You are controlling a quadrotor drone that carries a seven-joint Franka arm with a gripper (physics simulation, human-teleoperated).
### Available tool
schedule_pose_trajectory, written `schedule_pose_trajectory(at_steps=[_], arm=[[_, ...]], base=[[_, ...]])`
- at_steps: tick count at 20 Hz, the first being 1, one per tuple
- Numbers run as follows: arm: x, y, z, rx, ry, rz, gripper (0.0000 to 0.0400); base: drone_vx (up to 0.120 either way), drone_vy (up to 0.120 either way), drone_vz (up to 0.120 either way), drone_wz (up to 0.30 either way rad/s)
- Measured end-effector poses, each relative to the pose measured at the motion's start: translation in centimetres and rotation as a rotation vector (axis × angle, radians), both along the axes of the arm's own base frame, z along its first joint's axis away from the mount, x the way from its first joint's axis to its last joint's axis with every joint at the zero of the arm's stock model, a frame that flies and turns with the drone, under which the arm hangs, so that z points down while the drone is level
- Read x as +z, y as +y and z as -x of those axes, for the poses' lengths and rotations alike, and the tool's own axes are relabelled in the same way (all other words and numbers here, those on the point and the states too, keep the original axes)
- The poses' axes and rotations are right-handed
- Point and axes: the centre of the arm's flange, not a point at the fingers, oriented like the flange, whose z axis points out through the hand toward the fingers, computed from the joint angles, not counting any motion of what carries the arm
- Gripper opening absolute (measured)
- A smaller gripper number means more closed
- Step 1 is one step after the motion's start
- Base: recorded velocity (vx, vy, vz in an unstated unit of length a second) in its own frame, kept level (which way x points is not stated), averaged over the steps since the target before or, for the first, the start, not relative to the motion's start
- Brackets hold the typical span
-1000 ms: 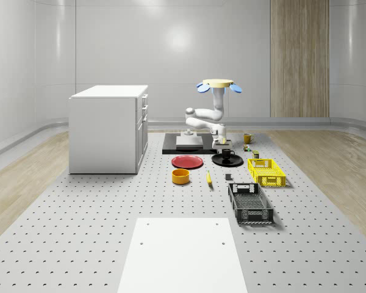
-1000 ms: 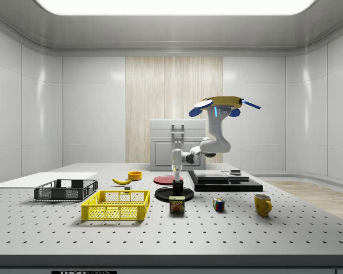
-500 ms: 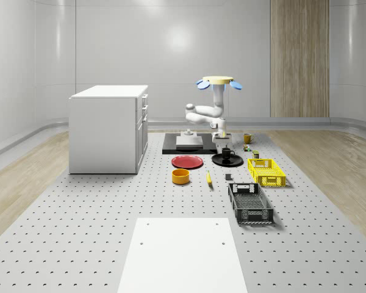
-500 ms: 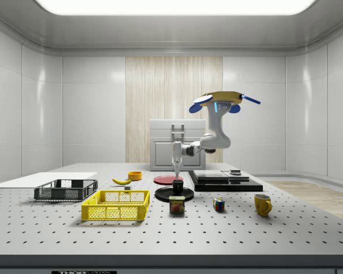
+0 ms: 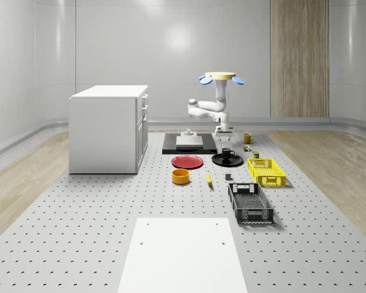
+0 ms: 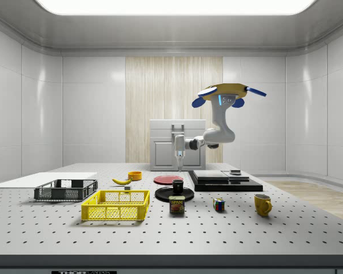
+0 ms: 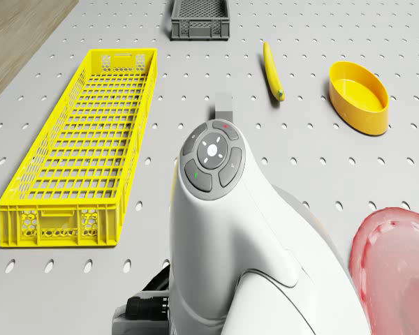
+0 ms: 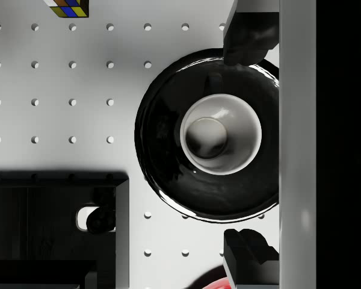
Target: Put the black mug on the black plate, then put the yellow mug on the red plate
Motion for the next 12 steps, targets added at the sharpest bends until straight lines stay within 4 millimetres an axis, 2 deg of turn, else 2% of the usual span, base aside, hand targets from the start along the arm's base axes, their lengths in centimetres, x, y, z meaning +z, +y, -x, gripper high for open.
schedule_pose_trajectory(at_steps=[2, 12], arm=[[-0.02, 0.0, 0.0, 0.0, 0.0, 0.0, 0.04], [-0.05, 0.0, 0.0, 0.0, 0.0, 0.0, 0.04]], base=[[-0.12, 0.12, 0.08, 0.0], [-0.12, 0.12, 0.0, 0.0]])
